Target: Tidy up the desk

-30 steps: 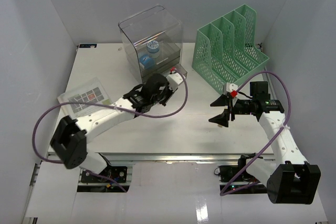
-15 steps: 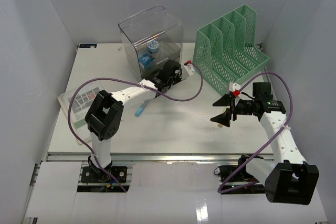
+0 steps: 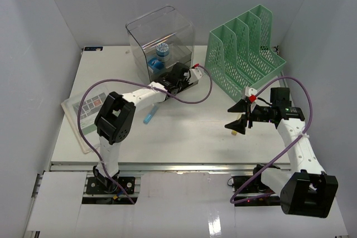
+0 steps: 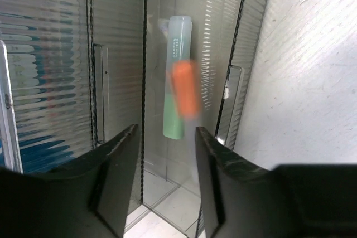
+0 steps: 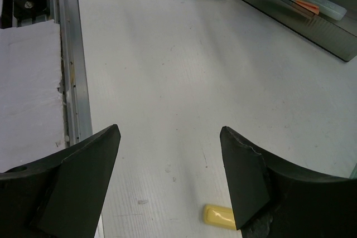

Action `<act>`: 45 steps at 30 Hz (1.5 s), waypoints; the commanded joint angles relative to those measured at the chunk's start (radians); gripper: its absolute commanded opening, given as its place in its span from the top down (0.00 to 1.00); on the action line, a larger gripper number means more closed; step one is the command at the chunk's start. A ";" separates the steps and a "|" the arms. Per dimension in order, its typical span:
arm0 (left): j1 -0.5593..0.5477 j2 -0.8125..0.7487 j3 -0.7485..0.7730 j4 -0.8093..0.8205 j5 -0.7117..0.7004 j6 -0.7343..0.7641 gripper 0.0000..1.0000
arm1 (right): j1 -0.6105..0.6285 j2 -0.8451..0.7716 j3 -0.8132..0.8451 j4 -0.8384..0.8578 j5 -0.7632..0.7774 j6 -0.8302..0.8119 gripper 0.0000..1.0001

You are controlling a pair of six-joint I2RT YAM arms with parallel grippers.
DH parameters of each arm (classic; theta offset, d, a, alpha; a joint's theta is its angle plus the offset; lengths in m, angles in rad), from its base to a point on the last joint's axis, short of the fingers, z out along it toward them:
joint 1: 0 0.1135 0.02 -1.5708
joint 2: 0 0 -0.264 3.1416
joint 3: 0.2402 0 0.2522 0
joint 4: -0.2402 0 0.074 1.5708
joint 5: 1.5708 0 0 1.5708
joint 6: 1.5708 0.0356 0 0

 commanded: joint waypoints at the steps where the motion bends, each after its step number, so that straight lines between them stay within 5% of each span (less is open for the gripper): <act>1: -0.004 -0.083 -0.011 -0.003 0.019 -0.049 0.40 | -0.010 0.006 -0.007 -0.015 0.006 -0.008 0.21; 6: -0.020 -0.205 -0.049 -0.035 0.087 -0.173 0.27 | -0.008 0.025 -0.007 0.070 0.189 0.144 0.21; 12: -0.020 -0.577 -0.299 -0.046 0.240 -0.566 0.03 | 0.022 0.001 0.021 0.186 0.807 0.524 0.07; 21: -0.002 -1.227 -0.779 -0.064 0.251 -0.856 0.02 | 0.136 0.138 -0.021 0.211 1.105 0.776 0.02; 30: 0.000 -1.515 -0.871 -0.210 0.191 -0.873 0.02 | 0.218 0.296 0.026 0.279 1.214 0.911 0.13; 45: 0.000 -1.594 -0.893 -0.207 0.204 -0.871 0.02 | 0.225 0.475 0.052 0.327 1.210 0.966 0.46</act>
